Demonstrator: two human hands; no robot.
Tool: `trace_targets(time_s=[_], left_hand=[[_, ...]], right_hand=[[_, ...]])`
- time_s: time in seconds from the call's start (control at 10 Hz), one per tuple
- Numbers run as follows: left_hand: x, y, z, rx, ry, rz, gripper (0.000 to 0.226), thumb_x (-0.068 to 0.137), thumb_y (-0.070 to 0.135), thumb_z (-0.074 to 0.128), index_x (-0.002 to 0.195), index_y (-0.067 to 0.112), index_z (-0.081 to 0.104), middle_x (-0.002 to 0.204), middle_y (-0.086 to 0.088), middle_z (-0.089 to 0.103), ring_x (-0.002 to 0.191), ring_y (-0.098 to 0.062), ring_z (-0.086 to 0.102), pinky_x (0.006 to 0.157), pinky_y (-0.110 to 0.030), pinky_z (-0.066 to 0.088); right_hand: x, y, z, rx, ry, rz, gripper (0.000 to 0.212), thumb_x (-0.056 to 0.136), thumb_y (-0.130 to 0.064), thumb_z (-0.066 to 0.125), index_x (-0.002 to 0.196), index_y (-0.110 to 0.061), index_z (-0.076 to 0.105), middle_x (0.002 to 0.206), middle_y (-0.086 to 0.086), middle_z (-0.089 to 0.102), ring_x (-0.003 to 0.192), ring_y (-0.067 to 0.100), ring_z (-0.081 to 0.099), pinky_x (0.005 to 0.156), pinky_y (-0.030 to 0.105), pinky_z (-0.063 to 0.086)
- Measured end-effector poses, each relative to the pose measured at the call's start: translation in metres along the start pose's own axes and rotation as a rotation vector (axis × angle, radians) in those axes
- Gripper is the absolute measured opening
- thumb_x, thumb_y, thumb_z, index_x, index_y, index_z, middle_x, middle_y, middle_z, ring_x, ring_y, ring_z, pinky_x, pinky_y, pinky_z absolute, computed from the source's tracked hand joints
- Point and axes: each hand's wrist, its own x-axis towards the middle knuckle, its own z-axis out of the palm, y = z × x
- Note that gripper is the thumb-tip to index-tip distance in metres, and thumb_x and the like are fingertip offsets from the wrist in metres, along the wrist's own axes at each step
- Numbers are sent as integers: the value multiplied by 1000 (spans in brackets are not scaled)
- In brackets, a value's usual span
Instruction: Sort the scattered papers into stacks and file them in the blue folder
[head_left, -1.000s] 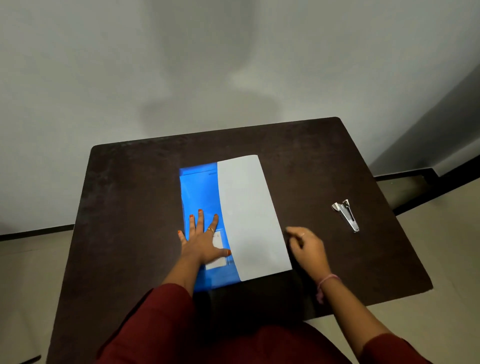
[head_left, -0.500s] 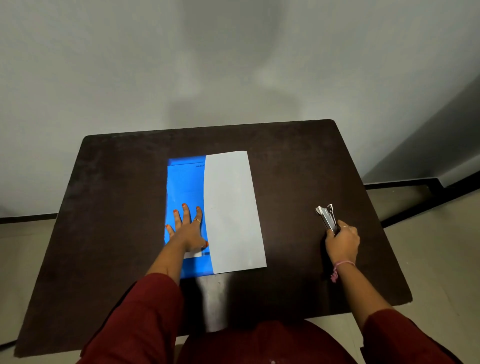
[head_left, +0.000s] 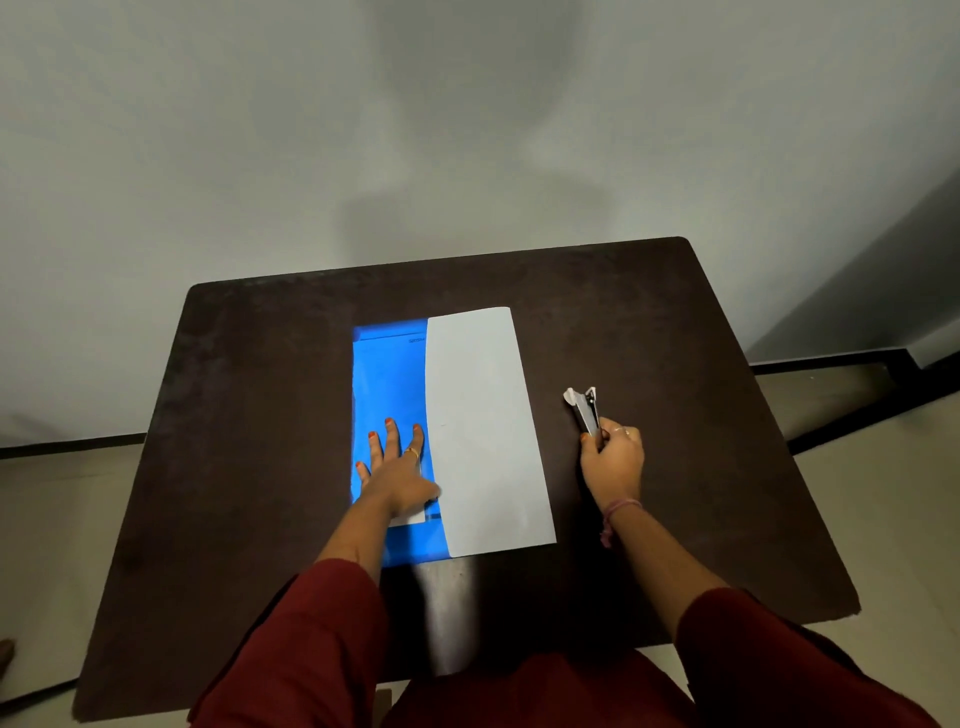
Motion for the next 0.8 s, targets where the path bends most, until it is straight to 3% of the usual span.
trace_targets(time_s=[0.3, 0.6, 0.7, 0.8], left_hand=[[-1, 1, -4, -43, -32, -1, 92, 85, 25, 55, 151, 34, -9, 153, -1, -35, 142, -29, -28, 114, -54, -6], [0, -2, -10, -104, 67, 9, 67, 95, 15, 37, 153, 27, 7, 159, -2, -16, 146, -30, -15, 116, -55, 1], [-1, 0, -8, -165, 167, 13, 59, 96, 15, 35, 152, 20, 17, 161, -4, -7, 147, -30, -9, 117, -55, 3], [-4, 4, -3, -254, 262, 1, 61, 95, 14, 39, 152, 13, 17, 161, -6, -5, 147, -30, -8, 117, -54, 1]], right_hand=[[-3, -27, 32, 2, -36, 24, 29, 88, -9, 58, 115, -1, 63, 113, 16, 52, 97, 30, 58, 89, 34, 50], [-8, -34, 29, -92, -71, 56, 43, 90, -22, 55, 130, -6, 53, 128, 15, 47, 118, 32, 45, 100, 40, 41], [-18, -40, 25, -167, -17, -115, 45, 93, -28, 52, 136, -14, 46, 133, 9, 45, 123, 27, 40, 102, 40, 36], [-26, -47, 24, -243, -95, -329, 53, 96, -35, 48, 145, -17, 35, 148, 5, 35, 137, 23, 29, 110, 39, 30]])
